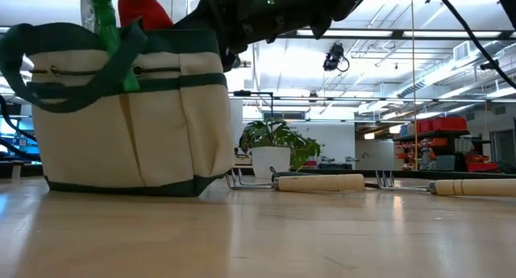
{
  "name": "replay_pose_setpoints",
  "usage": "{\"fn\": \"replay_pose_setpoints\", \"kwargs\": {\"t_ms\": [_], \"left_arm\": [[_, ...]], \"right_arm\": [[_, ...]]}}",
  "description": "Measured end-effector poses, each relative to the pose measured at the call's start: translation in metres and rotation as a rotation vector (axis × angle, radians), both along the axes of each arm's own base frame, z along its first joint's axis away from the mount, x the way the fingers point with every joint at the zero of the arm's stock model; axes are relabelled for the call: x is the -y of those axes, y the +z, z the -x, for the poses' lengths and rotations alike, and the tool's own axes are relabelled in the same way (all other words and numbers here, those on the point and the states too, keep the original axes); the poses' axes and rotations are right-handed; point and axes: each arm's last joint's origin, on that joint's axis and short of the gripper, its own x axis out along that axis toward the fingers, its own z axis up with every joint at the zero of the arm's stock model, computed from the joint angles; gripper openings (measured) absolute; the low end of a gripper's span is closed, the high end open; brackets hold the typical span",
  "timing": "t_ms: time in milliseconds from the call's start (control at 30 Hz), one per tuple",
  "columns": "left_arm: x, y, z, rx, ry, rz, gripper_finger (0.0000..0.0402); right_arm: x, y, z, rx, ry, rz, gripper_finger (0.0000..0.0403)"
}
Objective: Pick & Place Garden tools in Gardening bag
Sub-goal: Put the red gloves into the green gardening bag
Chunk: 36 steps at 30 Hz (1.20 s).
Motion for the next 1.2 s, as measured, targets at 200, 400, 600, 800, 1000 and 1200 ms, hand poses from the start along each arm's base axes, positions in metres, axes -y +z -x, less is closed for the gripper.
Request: {"fn": "replay_pose_setpoints", "kwargs": {"t_ms": [200, 400, 600, 800, 1000, 1200], "left_arm": [[-0.001, 0.001, -0.001, 0.021, -0.001, -0.039, 0.0163], [-0.002, 0.001, -0.001, 0.028, 0.001, -0.049, 0.0163], [-0.004, 0.002, -0.002, 0.06, 0.017, -0.095, 0.0163], [-0.013, 0.002, -0.008, 0.068, 0.049, -0.115, 0.0163], [-0.021, 0.002, -0.013, 0.058, 0.079, -0.105, 0.0163], [-0.022, 0.001, -0.013, 0.019, 0.064, -0.066, 0.0156]], "right_arm": [[-0.002, 0.002, 0.001, -0.004, -0.005, -0.022, 0.0119], [-0.003, 0.003, 0.002, -0.016, -0.011, -0.051, 0.0175], [-0.006, 0.017, 0.006, 0.012, 0.017, -0.082, 0.0207], [-0.009, 0.016, 0.008, -0.013, -0.002, -0.057, 0.0212], [-0.008, 0.016, 0.008, -0.011, -0.004, -0.051, 0.0208], [-0.001, 0.024, 0.01, 0.003, -0.033, -0.047, 0.0208]]}}
